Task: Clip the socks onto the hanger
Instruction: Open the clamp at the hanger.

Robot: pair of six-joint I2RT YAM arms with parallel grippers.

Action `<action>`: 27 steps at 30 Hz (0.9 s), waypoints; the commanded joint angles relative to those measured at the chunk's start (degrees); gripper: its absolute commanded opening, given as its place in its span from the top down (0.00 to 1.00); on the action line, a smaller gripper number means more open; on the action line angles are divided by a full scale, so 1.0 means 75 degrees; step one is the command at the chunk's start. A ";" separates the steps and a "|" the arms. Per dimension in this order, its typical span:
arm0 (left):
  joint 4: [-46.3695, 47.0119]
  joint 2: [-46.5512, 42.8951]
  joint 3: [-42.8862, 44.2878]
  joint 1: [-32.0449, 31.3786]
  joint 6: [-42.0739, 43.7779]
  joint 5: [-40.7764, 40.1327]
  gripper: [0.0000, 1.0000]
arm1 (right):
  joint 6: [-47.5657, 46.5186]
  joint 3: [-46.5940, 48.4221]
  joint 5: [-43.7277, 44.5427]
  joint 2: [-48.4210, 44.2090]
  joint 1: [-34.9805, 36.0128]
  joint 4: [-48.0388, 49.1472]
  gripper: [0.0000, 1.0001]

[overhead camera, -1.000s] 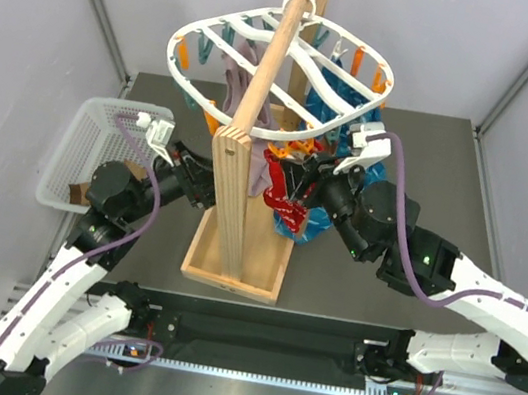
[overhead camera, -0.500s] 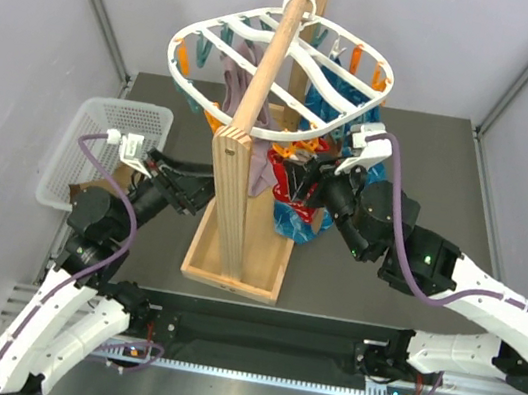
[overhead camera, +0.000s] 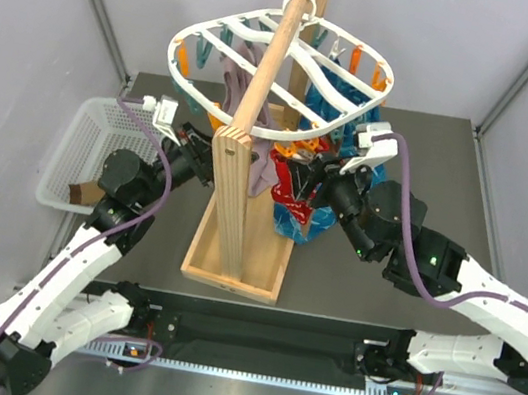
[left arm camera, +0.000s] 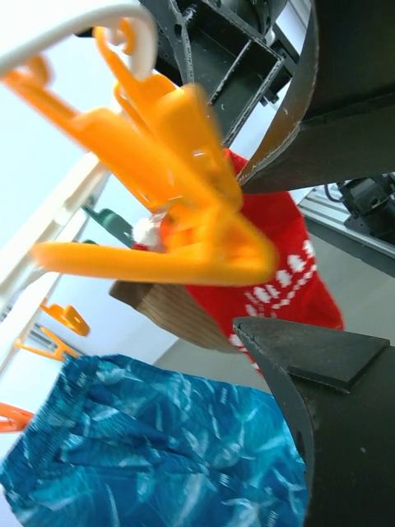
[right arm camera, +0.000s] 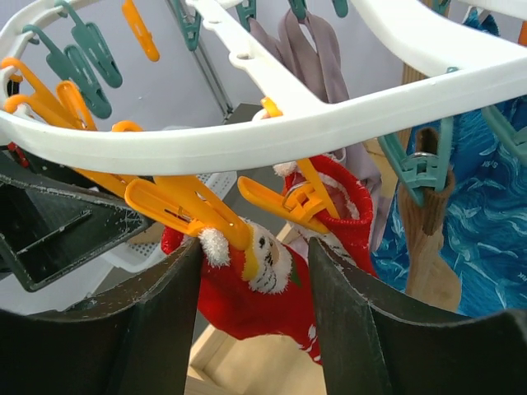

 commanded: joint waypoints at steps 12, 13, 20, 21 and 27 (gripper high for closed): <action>0.2598 0.0943 0.0656 -0.0017 -0.0712 0.0837 0.54 | -0.0127 -0.0081 -0.0143 -0.0434 -0.0154 0.0164 0.47; 0.2645 0.0943 0.0644 -0.0017 -0.0712 0.0895 0.56 | -0.0104 -0.0092 -0.0143 -0.0434 -0.0154 0.0164 0.47; 0.2402 0.0639 0.0562 -0.0017 -0.0268 0.1013 0.47 | -0.0081 -0.0104 -0.0167 -0.0411 -0.0154 0.0152 0.47; 0.2284 0.0569 0.0562 -0.0017 -0.0185 0.0966 0.47 | -0.0092 -0.0104 -0.0167 -0.0410 -0.0142 0.0152 0.47; 0.2200 0.0439 0.0656 -0.0017 -0.0114 0.0977 0.69 | -0.0010 -0.0092 -0.0260 -0.0364 -0.0154 0.0152 0.47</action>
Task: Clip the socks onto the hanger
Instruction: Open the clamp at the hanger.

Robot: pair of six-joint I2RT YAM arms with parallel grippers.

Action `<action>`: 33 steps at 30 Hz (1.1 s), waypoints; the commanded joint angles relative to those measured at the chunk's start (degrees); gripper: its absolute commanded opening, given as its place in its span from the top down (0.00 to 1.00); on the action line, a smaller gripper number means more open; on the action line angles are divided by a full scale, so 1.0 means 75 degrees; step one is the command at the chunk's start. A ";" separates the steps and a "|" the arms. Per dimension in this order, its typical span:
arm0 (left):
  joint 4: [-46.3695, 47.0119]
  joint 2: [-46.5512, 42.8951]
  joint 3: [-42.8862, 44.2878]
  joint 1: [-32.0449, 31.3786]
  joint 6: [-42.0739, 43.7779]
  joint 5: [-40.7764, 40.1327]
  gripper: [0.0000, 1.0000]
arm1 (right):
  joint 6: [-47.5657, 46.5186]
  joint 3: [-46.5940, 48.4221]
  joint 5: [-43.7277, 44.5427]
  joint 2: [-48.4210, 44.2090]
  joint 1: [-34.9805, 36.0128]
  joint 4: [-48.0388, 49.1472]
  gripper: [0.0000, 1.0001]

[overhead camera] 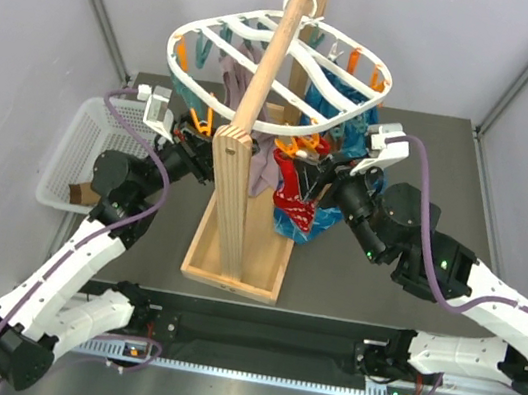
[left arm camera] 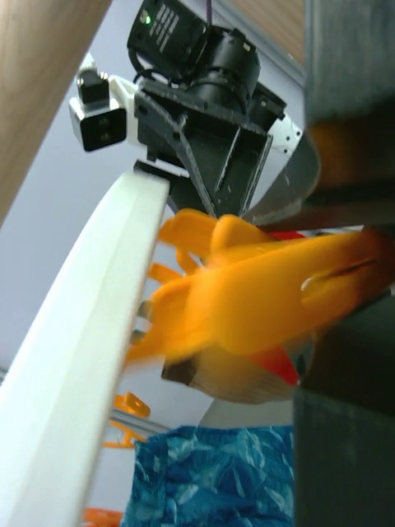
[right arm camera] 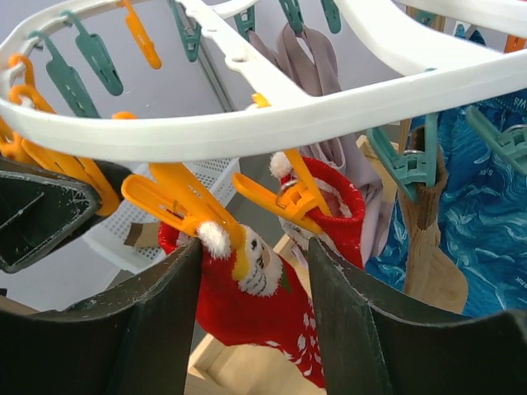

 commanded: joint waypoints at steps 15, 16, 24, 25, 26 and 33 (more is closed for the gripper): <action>-0.0132 0.0532 0.0479 -0.0637 0.0481 -0.0171 1.00 | -0.0019 0.0138 -0.0290 -0.0011 -0.0087 -0.0254 0.46; -0.0261 0.0591 0.0584 -0.0881 0.0621 -0.0265 1.00 | -0.0031 0.0162 -0.0325 0.0012 -0.0087 -0.0301 0.46; -0.1258 0.0838 0.0831 -0.1727 0.1853 -0.1203 1.00 | -0.0031 0.0350 -0.0396 -0.0162 -0.0087 -0.0957 0.35; -0.1293 0.0837 0.0784 -0.1751 0.1876 -0.1238 1.00 | 0.0016 0.0338 -0.0384 -0.0302 -0.0087 -0.1097 0.35; -0.1293 0.0826 0.0772 -0.1739 0.1946 -0.1238 1.00 | 0.0039 0.0326 -0.0384 -0.0362 -0.0087 -0.1168 0.34; -0.1375 0.0838 0.0725 -0.1786 0.2064 -0.1309 1.00 | 0.0075 0.1073 -0.1367 -0.0574 -0.0075 -0.1579 0.35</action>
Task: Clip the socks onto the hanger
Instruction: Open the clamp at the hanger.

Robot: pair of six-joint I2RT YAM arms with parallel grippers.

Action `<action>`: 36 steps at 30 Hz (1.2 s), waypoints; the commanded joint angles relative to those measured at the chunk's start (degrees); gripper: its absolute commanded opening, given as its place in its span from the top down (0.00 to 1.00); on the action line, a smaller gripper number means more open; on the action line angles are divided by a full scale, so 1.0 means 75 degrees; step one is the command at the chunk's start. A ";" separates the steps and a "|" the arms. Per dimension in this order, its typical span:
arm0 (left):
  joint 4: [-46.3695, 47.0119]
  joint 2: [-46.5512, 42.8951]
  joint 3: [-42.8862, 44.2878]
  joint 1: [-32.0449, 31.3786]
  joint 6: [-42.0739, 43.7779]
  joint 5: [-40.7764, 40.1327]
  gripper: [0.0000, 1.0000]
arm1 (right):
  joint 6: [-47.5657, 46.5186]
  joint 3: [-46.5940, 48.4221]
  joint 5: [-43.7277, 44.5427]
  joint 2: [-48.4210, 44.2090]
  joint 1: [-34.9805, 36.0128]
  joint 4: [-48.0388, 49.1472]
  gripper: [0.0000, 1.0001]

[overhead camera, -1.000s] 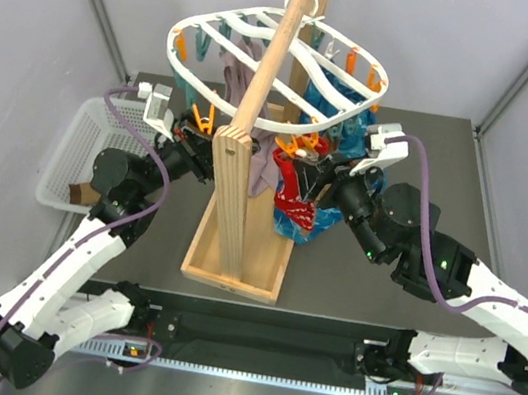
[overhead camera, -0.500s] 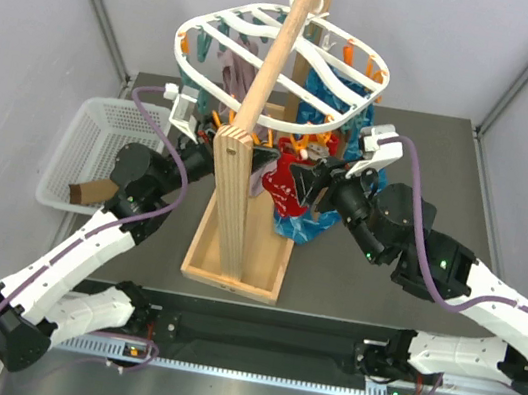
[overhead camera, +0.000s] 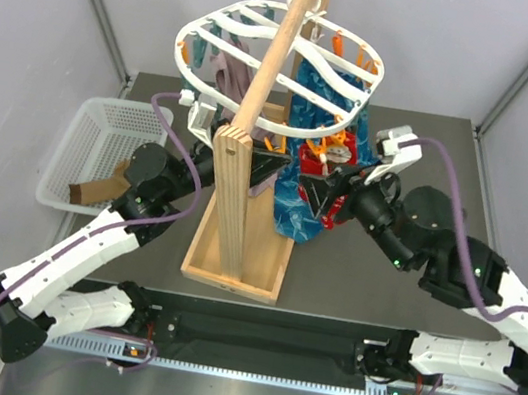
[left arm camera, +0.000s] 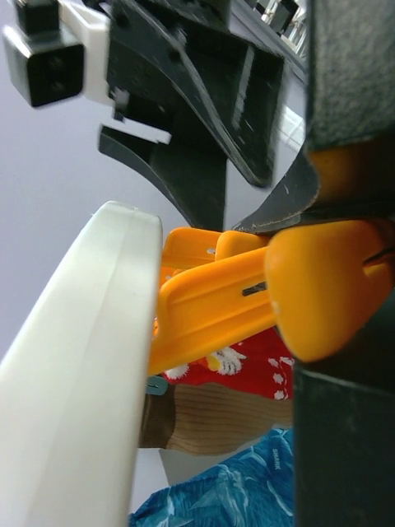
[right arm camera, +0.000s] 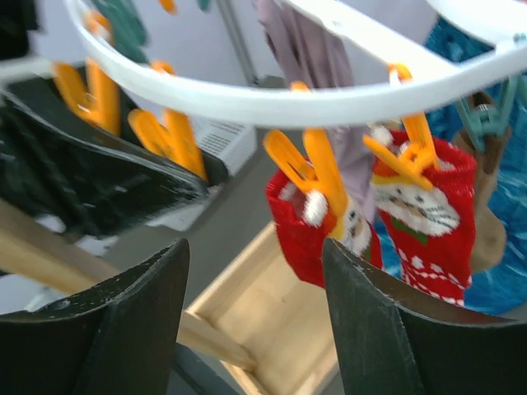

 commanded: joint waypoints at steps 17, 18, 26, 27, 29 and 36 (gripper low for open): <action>-0.1714 -0.0102 0.0620 -0.0099 0.1065 -0.0596 1.00 | -0.0224 0.3459 -0.1709 0.2102 -0.0084 -0.0977 0.39; -0.1749 -0.0113 0.0620 -0.0099 0.1077 -0.0608 1.00 | -0.0212 0.3482 -0.1675 0.2172 -0.0072 -0.0989 0.38; -0.1773 -0.0090 0.0597 -0.0146 0.1089 -0.0573 1.00 | -0.0271 0.3635 -0.1393 0.2430 -0.0072 -0.1048 0.36; -0.1761 -0.0090 0.0597 -0.0134 0.1101 -0.0585 1.00 | -0.0259 0.3635 -0.1347 0.2465 -0.0072 -0.1036 0.37; -0.1773 -0.0102 0.0597 -0.0146 0.1112 -0.0573 1.00 | -0.0236 0.3647 -0.1206 0.2477 -0.0084 -0.1036 0.37; -0.1831 -0.0160 0.0585 -0.0146 0.1183 -0.0608 1.00 | -0.0083 0.3623 -0.0574 0.2465 -0.0084 -0.1001 0.40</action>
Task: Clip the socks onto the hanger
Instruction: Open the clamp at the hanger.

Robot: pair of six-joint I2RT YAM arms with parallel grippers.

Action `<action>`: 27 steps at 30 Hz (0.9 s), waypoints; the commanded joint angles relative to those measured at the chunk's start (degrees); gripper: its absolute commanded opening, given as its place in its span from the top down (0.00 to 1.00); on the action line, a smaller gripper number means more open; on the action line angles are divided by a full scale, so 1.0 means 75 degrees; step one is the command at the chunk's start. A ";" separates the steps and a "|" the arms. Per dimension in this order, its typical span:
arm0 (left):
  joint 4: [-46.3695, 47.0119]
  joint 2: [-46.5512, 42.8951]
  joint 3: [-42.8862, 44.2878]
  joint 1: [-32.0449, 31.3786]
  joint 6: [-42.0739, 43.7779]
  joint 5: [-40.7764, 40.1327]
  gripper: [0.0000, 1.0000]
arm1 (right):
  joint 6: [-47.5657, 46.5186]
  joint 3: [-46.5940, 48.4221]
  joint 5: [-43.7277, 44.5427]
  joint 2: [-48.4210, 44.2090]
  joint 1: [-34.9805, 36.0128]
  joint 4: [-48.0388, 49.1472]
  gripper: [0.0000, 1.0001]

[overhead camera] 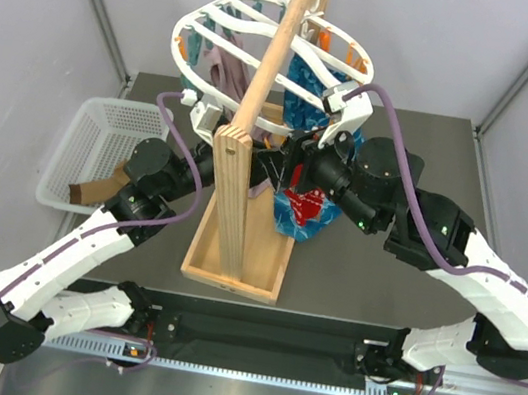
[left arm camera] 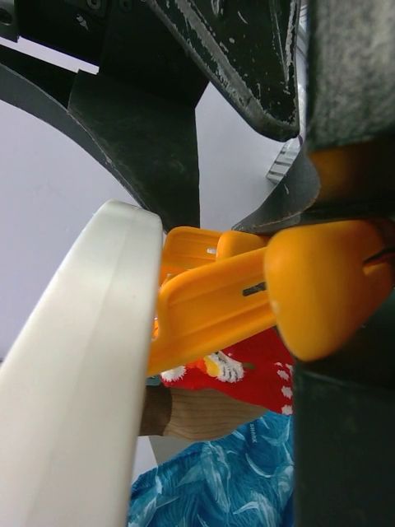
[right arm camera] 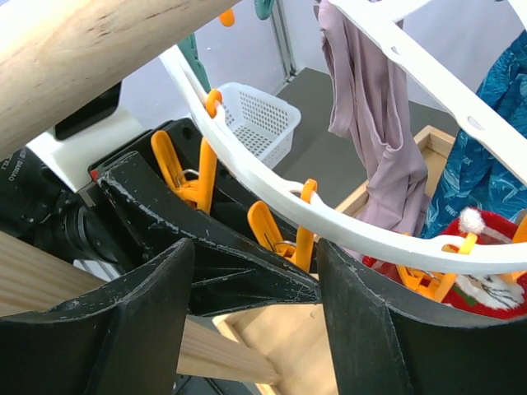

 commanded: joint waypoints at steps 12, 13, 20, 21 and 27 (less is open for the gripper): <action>-0.0462 -0.0131 0.0168 0.0003 0.0270 -0.0180 1.00 | 0.0273 0.0292 0.0833 0.0278 -0.0078 0.0364 0.42; -0.0473 -0.0143 0.0180 -0.0009 0.0271 -0.0168 1.00 | 0.0285 0.0316 0.0880 0.0313 -0.0078 0.0376 0.43; -0.0368 -0.0120 0.0110 -0.0009 0.0189 -0.0121 1.00 | 0.0379 0.0246 0.1126 0.0465 -0.0066 0.0692 0.44; -0.0368 -0.0120 0.0110 -0.0021 0.0189 -0.0122 1.00 | 0.0414 0.0234 0.1231 0.0477 -0.0078 0.0738 0.44; -0.0356 -0.0155 0.0110 -0.0021 0.0235 -0.0133 1.00 | 0.0601 0.0140 0.1349 0.0536 -0.0066 0.0903 0.44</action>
